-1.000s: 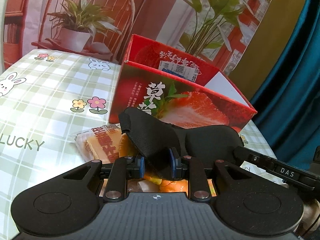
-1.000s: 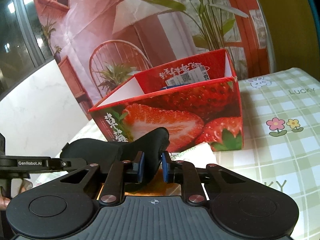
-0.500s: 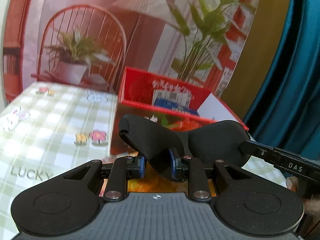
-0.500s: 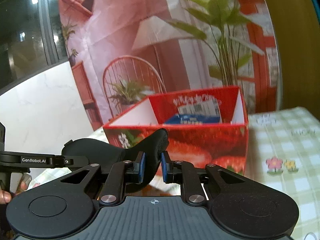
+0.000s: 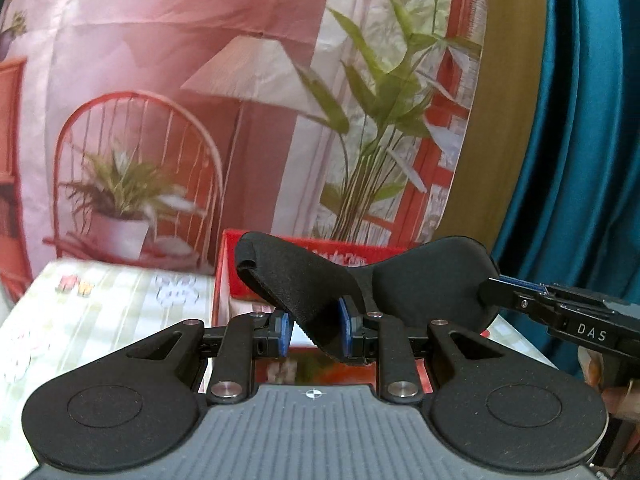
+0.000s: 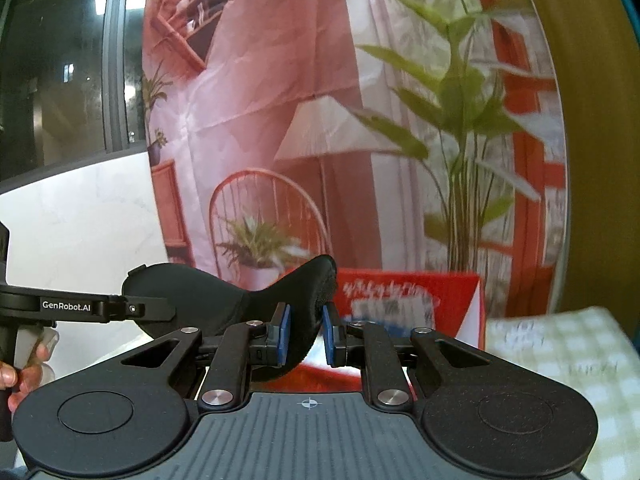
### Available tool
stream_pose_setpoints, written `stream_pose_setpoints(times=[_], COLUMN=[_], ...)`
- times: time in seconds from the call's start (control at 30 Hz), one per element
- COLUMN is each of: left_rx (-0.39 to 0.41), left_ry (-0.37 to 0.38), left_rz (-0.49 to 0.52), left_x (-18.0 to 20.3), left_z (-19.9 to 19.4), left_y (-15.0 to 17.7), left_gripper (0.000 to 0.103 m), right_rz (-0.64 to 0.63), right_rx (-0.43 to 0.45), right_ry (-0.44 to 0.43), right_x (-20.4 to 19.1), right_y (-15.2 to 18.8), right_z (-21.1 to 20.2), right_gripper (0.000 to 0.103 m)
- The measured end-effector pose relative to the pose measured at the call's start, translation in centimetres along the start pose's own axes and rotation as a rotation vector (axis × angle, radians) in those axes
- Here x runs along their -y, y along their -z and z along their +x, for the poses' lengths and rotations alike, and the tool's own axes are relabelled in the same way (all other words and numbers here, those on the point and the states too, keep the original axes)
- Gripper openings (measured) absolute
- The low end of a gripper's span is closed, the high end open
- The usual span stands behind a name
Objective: Organize soft objects
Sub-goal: 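Lift the black eye mask with both grippers and lower it into the red box, then open both grippers to release the eye mask and withdraw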
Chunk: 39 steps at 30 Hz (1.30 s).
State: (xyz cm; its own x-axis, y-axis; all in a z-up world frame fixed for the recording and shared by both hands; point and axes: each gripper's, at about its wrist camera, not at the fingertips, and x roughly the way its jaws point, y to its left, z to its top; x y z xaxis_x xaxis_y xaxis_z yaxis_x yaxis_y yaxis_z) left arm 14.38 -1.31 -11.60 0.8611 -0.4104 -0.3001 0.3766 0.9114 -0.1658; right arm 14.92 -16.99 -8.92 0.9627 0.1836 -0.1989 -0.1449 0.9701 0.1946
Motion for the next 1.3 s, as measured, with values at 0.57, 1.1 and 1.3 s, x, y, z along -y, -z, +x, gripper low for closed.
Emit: stream_pose_setpoints(times=[0.57, 1.1, 1.3], left_rx=[-0.196, -0.317, -0.292], left_ry=[0.058, 0.015, -0.015], left_rz=[-0.089, -0.039, -0.019], left_x=[-2.2, -2.9, -2.8], left_z=[10.9, 13.8, 12.8], left_y=[-1.7, 0.4, 0.2], left_gripper=[0.025, 0.058, 0.089], right_rz=[0.018, 0.049, 0.042], right_rx=[-0.080, -0.239, -0.244], right_ry=[0.053, 0.139, 0.183], right_x=[5.1, 7.2, 7.4], right_y=[-0.9, 2.0, 2.2], right_z=[7.6, 11.0, 10.8], right_gripper=[0.015, 0.017, 0.032])
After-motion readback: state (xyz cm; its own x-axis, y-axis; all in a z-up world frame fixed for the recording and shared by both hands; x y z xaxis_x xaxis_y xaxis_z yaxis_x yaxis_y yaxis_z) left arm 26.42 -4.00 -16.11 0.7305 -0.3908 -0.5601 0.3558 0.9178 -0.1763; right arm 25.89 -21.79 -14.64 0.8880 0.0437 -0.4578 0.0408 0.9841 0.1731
